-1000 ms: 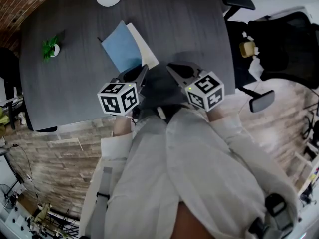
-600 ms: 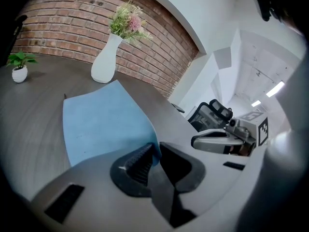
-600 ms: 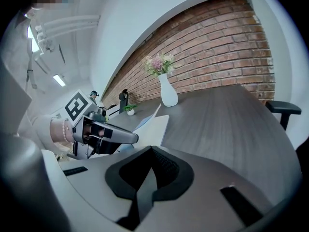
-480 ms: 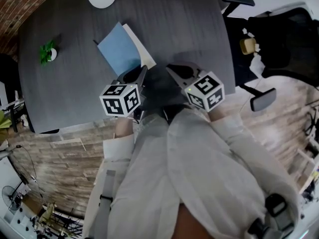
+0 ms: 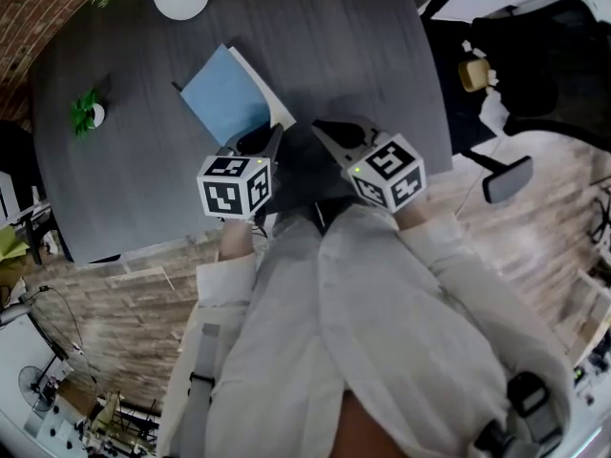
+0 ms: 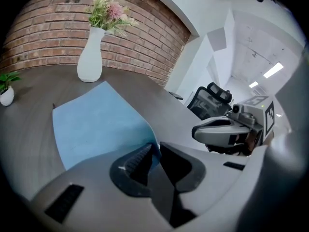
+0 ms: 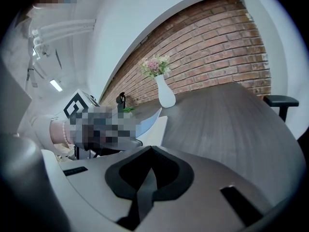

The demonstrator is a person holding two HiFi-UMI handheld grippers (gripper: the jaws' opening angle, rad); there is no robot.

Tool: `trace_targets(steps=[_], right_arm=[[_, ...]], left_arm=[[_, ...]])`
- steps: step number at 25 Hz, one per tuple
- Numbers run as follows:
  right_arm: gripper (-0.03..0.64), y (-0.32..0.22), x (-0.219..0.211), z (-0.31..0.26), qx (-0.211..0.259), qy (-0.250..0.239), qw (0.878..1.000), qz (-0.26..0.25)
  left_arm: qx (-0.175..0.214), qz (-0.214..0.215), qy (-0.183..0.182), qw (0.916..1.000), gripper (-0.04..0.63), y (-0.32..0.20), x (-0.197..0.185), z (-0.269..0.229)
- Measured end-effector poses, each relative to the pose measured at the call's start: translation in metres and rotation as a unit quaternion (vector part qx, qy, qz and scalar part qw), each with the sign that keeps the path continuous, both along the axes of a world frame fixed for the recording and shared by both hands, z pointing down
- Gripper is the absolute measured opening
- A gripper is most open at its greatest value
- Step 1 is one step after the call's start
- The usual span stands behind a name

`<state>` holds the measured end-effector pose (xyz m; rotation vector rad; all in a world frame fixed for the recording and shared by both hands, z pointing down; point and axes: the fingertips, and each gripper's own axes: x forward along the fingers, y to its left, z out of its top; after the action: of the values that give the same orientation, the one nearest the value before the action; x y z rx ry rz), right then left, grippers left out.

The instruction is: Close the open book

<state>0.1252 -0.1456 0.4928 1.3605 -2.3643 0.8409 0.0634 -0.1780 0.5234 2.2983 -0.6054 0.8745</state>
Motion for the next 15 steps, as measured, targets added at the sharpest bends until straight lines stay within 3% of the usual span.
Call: trace_targets(steps=[15], right_arm=[[0.005, 0.005, 0.023, 0.01, -0.015, 0.007, 0.998, 0.057]], left_arm=[[0.009, 0.08, -0.068, 0.9944, 0.063, -0.001, 0.007, 0.011]])
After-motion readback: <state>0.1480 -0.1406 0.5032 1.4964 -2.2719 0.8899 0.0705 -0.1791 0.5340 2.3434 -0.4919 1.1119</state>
